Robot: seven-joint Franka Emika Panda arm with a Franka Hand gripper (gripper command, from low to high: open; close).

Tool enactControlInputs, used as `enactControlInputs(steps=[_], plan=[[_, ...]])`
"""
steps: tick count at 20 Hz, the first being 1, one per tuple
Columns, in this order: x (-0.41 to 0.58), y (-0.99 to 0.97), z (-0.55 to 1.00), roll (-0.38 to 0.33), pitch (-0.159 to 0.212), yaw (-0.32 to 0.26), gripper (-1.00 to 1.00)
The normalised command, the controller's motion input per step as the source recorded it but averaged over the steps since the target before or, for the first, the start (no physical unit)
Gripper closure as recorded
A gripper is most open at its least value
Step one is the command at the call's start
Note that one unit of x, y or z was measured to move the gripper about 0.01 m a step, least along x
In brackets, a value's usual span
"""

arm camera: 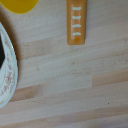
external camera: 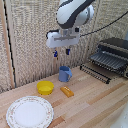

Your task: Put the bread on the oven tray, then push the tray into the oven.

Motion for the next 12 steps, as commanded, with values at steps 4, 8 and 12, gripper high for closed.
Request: enactControlInputs(steps=[4,8,12], plan=[[-0.413,-0.07,-0.36,0.001,0.025,-0.035,-1.00],[-0.416,0.05,-0.36,-0.011,0.002,-0.001,-1.00],[-0.245,0.12,-0.38,-0.045,0.000,0.009,-1.00]])
